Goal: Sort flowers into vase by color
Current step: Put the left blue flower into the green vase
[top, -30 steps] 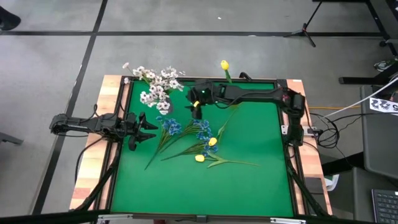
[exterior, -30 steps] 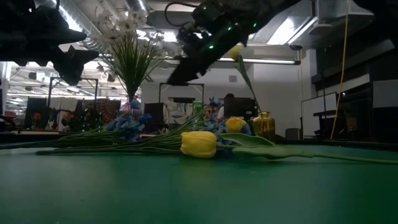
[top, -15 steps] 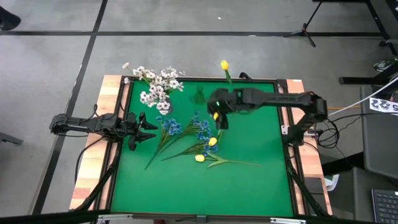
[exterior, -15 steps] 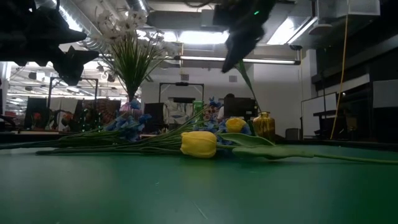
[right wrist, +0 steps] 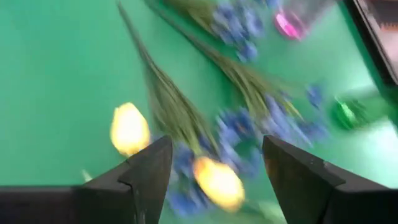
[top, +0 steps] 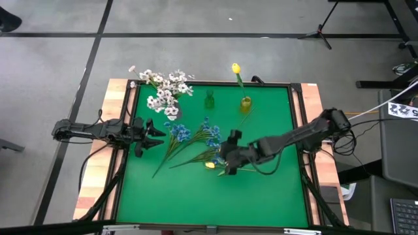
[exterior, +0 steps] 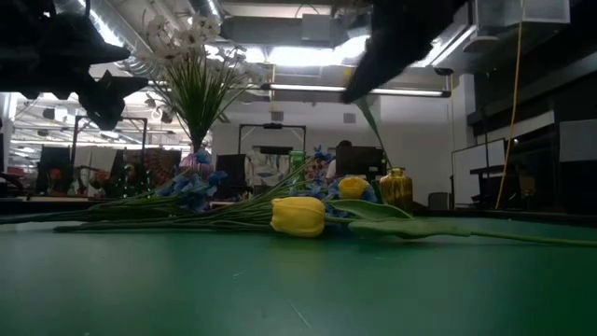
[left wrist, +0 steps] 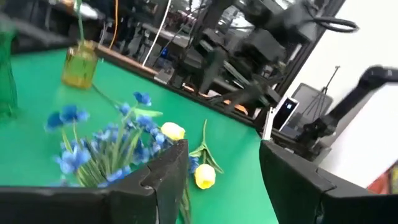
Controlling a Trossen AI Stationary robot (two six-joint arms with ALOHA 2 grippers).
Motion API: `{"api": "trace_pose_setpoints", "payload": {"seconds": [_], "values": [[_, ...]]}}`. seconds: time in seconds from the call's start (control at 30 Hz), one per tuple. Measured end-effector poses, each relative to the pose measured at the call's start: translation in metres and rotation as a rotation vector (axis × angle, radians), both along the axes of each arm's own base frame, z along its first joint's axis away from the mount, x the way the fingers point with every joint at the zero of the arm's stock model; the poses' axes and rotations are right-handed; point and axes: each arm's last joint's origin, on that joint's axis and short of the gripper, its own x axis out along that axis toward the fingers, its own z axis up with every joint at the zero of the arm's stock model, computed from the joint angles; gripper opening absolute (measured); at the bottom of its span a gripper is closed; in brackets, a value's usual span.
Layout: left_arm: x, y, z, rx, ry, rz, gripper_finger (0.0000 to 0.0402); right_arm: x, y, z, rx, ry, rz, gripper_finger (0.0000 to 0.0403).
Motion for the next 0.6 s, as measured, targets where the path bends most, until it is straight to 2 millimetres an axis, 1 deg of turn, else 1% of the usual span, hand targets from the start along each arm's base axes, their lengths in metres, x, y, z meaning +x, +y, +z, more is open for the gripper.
{"api": "trace_pose_setpoints", "payload": {"seconds": [0.1,0.2,0.27,0.43,0.6], "values": [[0.001,-0.002,-0.001,-0.103,0.021,-0.039,0.0194,0.007,0.007,-0.003,-0.003,-0.046,0.026,0.0248],[0.003,-0.008,-0.005,-0.162,0.076,-0.106,0.0194,0.002,0.010,-0.006,-0.027,-0.002,0.028,0.0248],[0.005,-0.011,-0.009,-0.184,0.130,-0.125,0.0194,-0.004,0.013,-0.005,-0.037,0.026,0.013,0.0248],[0.008,-0.018,-0.012,-0.216,0.336,-0.077,0.0194,-0.021,0.020,0.002,-0.023,0.063,-0.016,0.0248],[0.008,-0.023,-0.009,-0.213,0.566,0.044,0.0194,-0.036,0.029,0.007,-0.025,0.078,-0.043,0.0248]]}}
